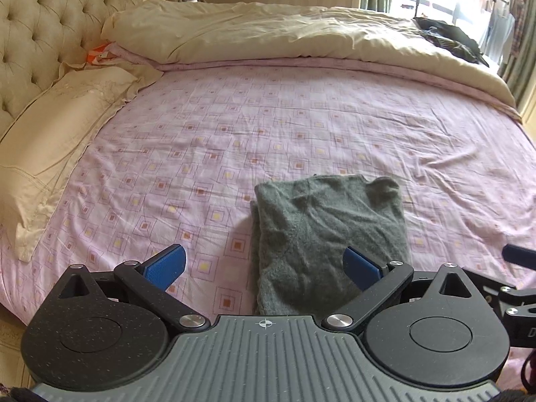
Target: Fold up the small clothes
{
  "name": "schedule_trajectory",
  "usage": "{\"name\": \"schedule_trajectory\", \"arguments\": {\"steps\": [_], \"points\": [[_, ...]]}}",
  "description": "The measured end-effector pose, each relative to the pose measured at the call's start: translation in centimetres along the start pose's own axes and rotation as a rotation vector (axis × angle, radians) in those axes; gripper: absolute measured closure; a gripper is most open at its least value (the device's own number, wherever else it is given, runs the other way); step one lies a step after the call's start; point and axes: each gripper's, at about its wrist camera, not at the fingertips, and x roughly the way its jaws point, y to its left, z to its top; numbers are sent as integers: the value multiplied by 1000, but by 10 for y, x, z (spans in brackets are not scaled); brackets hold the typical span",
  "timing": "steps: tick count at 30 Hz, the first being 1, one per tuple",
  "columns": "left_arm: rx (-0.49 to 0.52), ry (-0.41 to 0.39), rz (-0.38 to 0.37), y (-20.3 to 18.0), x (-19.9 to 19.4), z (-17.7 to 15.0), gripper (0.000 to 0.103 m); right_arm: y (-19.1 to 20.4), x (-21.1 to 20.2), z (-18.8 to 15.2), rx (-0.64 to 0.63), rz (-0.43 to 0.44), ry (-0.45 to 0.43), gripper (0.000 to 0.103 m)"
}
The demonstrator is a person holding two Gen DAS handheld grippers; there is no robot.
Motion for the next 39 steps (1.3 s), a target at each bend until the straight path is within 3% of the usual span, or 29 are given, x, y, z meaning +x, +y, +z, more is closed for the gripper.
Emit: {"name": "schedule_trajectory", "arguments": {"steps": [7, 13, 18, 26, 32, 39], "points": [[54, 0, 60, -1, 9, -4, 2, 5, 14, -9, 59, -14, 6, 1], [58, 45, 1, 14, 36, -12, 2, 8, 32, -20, 144, -38, 22, 1], [120, 37, 4, 21, 51, -17, 2, 12, 44, -25, 158, -65, 25, 1], [88, 95, -3, 34, 69, -23, 2, 25, 49, -9, 73, -55, 83, 1], [65, 159, -3, 30, 74, -22, 2, 18, 46, -4, 131, -55, 81, 1], [81, 188, 31, 18, 76, -14, 2, 16, 42, 2, 100, -83, 97, 1]]}}
